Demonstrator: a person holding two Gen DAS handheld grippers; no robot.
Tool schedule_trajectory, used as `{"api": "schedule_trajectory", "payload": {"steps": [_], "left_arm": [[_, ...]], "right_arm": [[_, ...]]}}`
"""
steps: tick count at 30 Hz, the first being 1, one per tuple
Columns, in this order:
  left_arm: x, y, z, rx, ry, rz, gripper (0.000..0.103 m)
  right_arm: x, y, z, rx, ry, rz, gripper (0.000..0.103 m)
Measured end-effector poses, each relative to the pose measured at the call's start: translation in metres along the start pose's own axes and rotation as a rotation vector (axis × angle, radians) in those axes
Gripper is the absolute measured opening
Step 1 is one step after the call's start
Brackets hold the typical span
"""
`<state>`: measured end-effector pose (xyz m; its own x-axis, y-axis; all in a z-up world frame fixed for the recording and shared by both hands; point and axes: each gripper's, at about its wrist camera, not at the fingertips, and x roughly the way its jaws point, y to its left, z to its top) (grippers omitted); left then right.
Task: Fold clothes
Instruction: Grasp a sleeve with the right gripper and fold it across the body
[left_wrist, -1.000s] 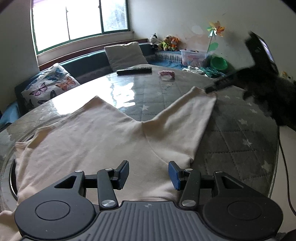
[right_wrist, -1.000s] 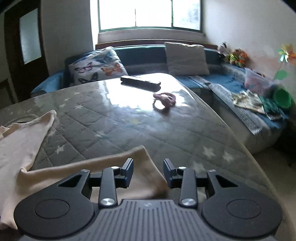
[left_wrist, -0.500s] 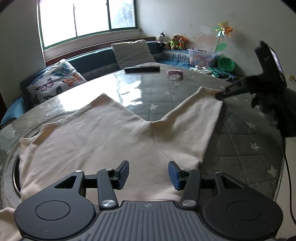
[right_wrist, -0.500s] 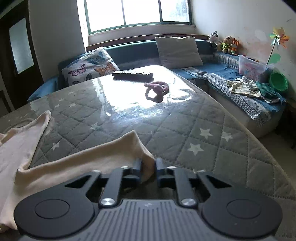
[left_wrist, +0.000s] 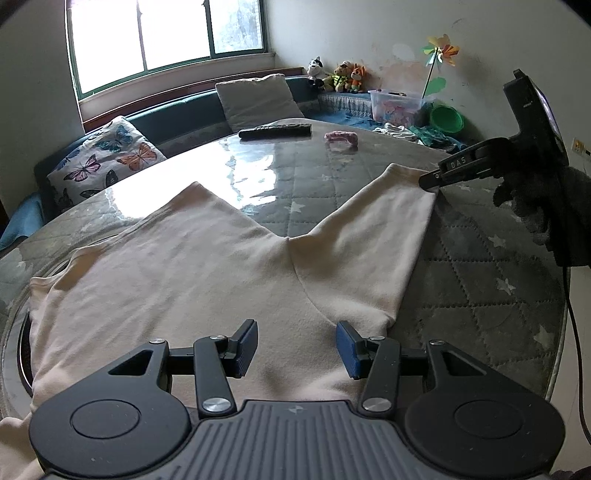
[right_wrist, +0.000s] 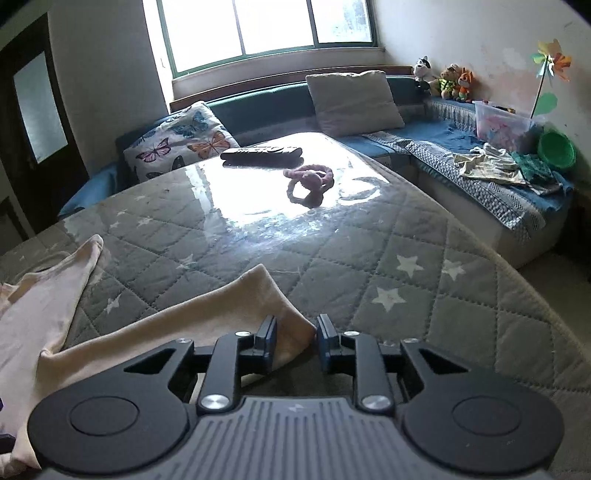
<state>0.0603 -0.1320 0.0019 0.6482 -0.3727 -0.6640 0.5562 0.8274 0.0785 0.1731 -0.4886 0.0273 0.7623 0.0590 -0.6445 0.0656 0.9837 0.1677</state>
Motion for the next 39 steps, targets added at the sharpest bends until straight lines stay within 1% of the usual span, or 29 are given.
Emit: {"api": "schedule_trajectory", "payload": {"steps": [1, 2, 7, 12, 15, 18, 23, 28, 34, 39], "left_arm": [[0.0, 0.0, 0.0, 0.001, 0.0, 0.001, 0.05], [-0.001, -0.001, 0.001, 0.001, 0.0, 0.001, 0.05], [0.001, -0.004, 0.001, 0.009, 0.003, -0.004, 0.05], [0.005, -0.006, 0.002, 0.026, -0.003, -0.006, 0.051], [0.004, -0.006, 0.001, 0.029, -0.008, -0.006, 0.052], [-0.002, -0.001, 0.0, 0.01, -0.021, -0.006, 0.052], [-0.023, 0.016, -0.008, -0.035, -0.059, 0.016, 0.054], [-0.05, 0.044, -0.027, -0.094, -0.086, 0.068, 0.056], [-0.077, 0.079, -0.055, -0.177, -0.099, 0.145, 0.057], [-0.092, 0.103, -0.078, -0.256, -0.091, 0.199, 0.057]], "right_arm": [[0.0, 0.001, 0.0, -0.003, -0.002, -0.002, 0.012], [0.0, 0.001, 0.0, 0.001, -0.003, 0.002, 0.009], [-0.012, 0.0, 0.012, 0.023, -0.048, 0.024, 0.007], [-0.025, 0.006, 0.028, 0.021, -0.064, 0.057, 0.007], [-0.043, 0.02, 0.042, 0.015, -0.093, 0.113, 0.007], [-0.064, 0.04, 0.053, -0.015, -0.126, 0.171, 0.007], [-0.095, 0.09, 0.07, -0.102, -0.155, 0.287, 0.007], [-0.112, 0.158, 0.072, -0.221, -0.151, 0.402, 0.007], [-0.115, 0.232, 0.052, -0.342, -0.104, 0.517, 0.007], [-0.113, 0.284, 0.029, -0.414, -0.046, 0.587, 0.007]]}}
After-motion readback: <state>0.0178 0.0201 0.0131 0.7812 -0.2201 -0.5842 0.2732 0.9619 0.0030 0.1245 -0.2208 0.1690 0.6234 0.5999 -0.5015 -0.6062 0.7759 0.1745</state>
